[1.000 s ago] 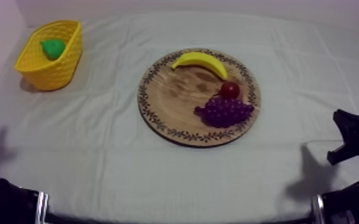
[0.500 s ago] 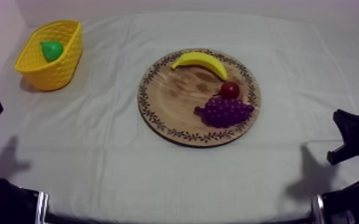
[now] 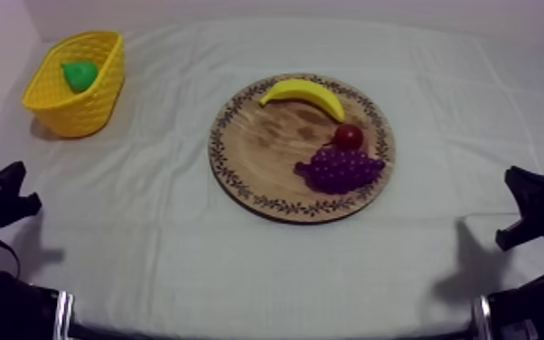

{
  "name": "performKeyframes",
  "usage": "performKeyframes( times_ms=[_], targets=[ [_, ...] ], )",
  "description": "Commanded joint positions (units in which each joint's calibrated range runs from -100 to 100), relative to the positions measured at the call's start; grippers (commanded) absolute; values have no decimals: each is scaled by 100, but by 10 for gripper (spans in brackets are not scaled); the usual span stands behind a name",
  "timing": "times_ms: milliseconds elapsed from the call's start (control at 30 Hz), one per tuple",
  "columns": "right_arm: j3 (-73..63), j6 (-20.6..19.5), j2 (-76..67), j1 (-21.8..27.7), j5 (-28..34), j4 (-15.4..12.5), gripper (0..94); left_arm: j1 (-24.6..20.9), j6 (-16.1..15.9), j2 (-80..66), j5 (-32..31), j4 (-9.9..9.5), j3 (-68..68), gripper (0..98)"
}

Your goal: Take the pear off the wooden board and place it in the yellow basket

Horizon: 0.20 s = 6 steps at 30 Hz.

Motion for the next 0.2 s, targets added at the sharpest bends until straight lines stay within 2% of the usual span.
performKeyframes(
  times_ms=[0,100,167],
  targets=[
    [-1,2,-1,-3,0,0,5,28,-203,-67,34,51,5,0],
    [-1,2,-1,-3,0,0,5,92,-174,-242,51,83,11,0],
    [-1,2,-1,-3,0,0,5,132,-2,-409,40,91,24,0]
  ],
)
